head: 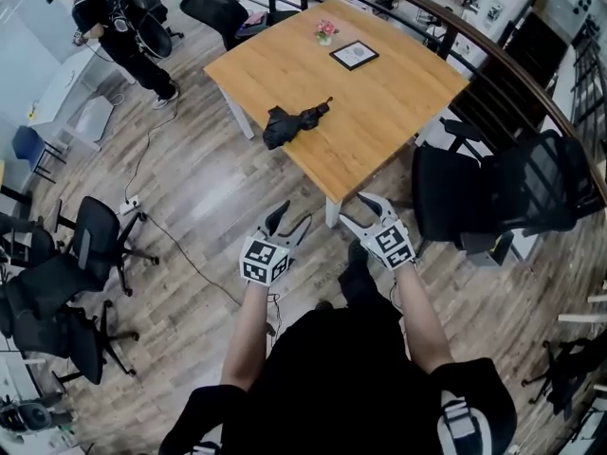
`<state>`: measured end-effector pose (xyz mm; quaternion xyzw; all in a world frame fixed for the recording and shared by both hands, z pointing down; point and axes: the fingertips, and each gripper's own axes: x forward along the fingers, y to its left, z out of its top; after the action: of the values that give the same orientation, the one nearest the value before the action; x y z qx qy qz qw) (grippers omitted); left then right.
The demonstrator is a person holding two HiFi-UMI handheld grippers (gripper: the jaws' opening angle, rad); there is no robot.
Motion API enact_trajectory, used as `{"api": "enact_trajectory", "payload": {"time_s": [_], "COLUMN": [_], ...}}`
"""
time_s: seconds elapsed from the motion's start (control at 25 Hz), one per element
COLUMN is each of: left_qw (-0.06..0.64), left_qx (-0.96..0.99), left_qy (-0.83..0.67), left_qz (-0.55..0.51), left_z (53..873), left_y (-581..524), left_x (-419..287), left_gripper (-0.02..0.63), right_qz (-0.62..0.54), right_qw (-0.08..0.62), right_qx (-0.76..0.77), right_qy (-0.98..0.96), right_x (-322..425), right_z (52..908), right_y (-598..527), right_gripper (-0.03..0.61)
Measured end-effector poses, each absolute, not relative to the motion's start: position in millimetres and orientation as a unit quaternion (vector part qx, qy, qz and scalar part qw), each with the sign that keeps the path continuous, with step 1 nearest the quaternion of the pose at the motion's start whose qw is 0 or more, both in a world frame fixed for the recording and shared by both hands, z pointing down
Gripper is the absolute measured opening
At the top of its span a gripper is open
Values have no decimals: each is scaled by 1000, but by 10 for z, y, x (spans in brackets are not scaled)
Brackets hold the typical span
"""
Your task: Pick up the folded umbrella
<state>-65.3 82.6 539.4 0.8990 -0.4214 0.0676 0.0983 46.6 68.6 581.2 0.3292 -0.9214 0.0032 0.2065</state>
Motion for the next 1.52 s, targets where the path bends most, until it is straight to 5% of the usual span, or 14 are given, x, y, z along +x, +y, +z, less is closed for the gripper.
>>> {"api": "enact_trajectory", "payload": {"time_s": [1.52], "left_qw": [139], "left_qx": [823], "left_qy": [-538], "left_qz": [120], "left_z": [5609], "left_y": [-1211], "left_x": [-256], "left_gripper": [250], "right_qz": [50], "right_qw": [203], "right_qx": [202], "right_qy": [-957], "right_x": [873], "right_z": [6181], "right_y": [-1659], "right_gripper": [267]}}
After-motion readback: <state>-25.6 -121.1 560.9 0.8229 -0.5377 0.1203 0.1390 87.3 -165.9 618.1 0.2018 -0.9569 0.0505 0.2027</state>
